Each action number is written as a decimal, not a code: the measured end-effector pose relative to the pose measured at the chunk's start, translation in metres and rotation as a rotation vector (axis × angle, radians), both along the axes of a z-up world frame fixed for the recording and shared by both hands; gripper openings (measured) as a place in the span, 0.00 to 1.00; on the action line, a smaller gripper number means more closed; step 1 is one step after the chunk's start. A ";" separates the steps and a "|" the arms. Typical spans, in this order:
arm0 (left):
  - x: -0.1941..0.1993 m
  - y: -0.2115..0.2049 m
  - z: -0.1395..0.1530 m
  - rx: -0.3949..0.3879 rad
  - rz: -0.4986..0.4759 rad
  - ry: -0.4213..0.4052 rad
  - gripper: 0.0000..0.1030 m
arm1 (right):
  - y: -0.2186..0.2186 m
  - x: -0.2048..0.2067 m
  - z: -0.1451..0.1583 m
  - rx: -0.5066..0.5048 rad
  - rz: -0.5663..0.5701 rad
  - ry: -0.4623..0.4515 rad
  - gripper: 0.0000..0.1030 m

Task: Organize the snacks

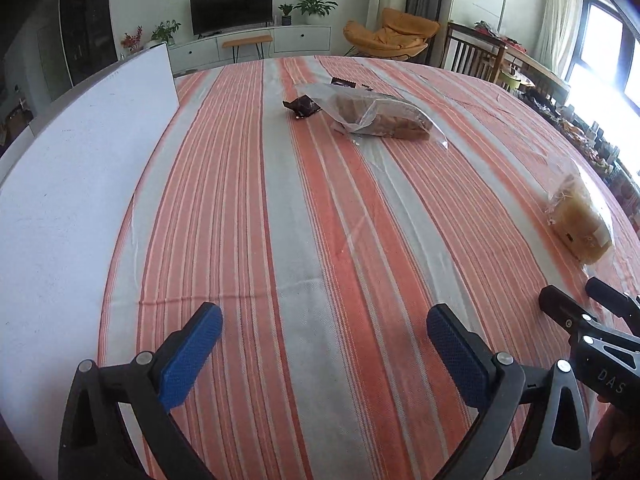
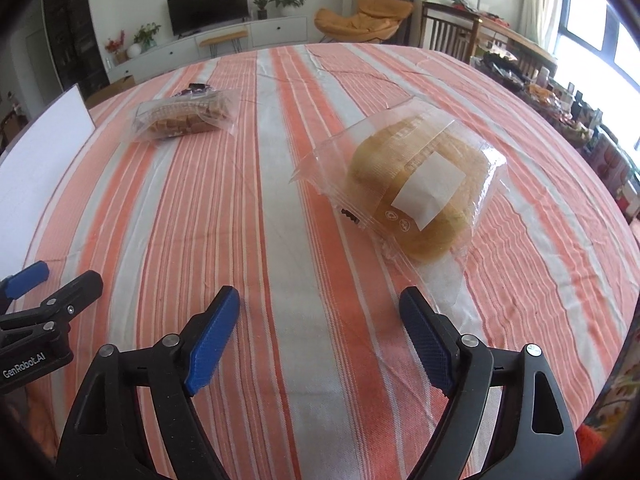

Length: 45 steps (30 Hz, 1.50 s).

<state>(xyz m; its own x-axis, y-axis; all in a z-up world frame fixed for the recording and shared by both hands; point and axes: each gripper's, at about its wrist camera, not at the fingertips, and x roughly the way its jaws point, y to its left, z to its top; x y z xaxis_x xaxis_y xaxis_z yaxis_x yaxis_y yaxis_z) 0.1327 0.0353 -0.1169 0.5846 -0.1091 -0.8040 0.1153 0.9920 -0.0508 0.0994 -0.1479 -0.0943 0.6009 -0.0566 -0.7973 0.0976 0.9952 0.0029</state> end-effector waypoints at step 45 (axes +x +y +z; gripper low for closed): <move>0.057 -0.010 0.060 -0.125 0.012 -0.017 0.99 | -0.001 -0.001 0.000 0.002 0.000 -0.002 0.85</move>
<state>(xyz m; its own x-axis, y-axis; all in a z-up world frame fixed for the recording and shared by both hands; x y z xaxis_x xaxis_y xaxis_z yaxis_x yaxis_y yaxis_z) 0.1898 0.0250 -0.0567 0.5999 -0.2007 -0.7745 0.1054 0.9794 -0.1721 0.0988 -0.1494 -0.0939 0.6024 -0.0550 -0.7963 0.0975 0.9952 0.0050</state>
